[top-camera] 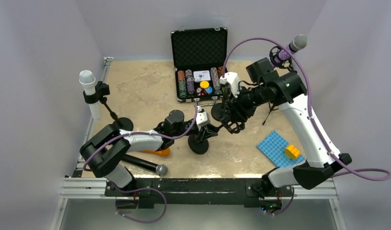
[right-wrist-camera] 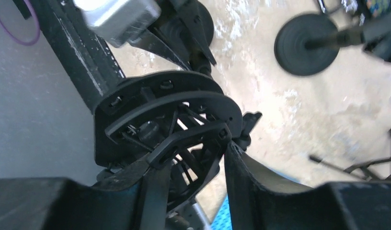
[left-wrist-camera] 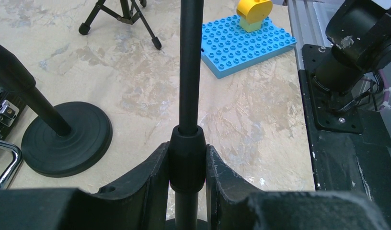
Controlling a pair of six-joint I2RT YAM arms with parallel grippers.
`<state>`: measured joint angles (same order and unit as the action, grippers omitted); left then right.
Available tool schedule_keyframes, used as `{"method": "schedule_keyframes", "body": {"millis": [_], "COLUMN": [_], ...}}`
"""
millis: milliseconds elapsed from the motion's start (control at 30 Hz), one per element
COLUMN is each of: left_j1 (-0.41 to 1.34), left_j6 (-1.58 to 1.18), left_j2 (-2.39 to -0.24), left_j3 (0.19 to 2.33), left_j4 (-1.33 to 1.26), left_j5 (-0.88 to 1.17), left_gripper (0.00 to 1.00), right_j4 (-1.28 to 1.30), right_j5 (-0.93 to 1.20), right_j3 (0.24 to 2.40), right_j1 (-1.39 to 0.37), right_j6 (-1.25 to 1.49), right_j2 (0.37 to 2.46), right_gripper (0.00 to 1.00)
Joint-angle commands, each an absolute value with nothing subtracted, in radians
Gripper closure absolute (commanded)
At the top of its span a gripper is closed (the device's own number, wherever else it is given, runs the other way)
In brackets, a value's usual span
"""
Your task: Remove the microphone from the stand
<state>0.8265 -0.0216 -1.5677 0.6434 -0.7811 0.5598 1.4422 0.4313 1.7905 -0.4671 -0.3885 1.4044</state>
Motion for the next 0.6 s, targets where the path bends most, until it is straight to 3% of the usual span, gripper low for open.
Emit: {"method": "schedule_keyframes", "body": {"millis": [0,100,167,300,333,367,567], "left_j1": [0.825,0.824,0.824,0.823,0.821,0.818,0.761], "left_j6": [-0.011,-0.010,-0.008,-0.005,-0.006,-0.005,0.099], "left_j2": [-1.559,-1.548,-1.534,-1.480,-1.455,-1.424,-1.171], "left_j3": [0.660,0.660,0.651,0.609,0.595,0.578,0.484], "left_j4": [-0.931,-0.906,-0.885,-0.829,-0.808,-0.782,-0.486], "left_j5": [0.507,0.485,0.473,0.469,0.464,0.461,0.439], "left_gripper": [0.94,0.63,0.48,0.34,0.27,0.02,0.00], "right_j4": [1.460,1.462,1.477,1.514,1.522,1.526,1.506], "right_j5": [0.421,0.354,0.304,0.205,0.184,0.166,0.086], "right_j3": [1.791,1.858,1.906,1.959,1.962,1.962,1.927], "right_j1": [-0.635,-0.725,-0.775,-0.844,-0.856,-0.869,-0.941], "right_j6": [-0.465,-0.499,-0.541,-0.616,-0.629,-0.642,-0.702], "right_j2": [1.419,1.451,1.473,1.528,1.538,1.548,1.565], "right_gripper": [0.71,0.81,0.86,0.92,0.94,0.95,0.96]}}
